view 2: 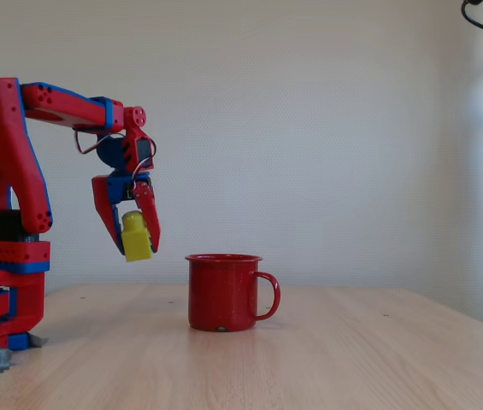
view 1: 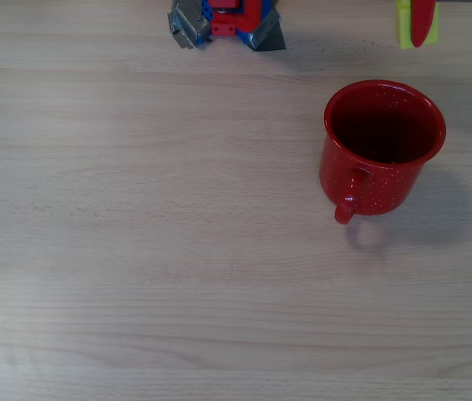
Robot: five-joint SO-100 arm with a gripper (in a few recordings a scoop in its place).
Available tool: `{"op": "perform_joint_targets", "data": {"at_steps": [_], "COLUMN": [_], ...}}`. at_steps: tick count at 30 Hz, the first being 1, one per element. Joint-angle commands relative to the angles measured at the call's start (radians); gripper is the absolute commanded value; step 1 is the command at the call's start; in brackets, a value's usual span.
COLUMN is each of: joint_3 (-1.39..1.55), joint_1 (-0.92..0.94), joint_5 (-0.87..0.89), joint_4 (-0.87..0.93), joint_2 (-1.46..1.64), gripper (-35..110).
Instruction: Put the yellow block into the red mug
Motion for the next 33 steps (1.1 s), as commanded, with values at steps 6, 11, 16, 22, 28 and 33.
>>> {"op": "perform_joint_targets", "data": {"at_steps": [6,11,16,22,28,33], "joint_3": [-0.084,-0.153,-0.219,-0.307,-0.377,-0.431], "joint_1": [0.101,0.166,0.222,0.299,0.394,0.443], "joint_5": [-0.183,-0.325,-0.446,-0.575,-0.68,-0.733], "joint_4": [0.032,0.054,0.095,0.17,0.207,0.235], "joint_2": [0.16,0.183,0.192,0.189,0.156,0.114], "gripper": [0,0,0,0,0,0]}}
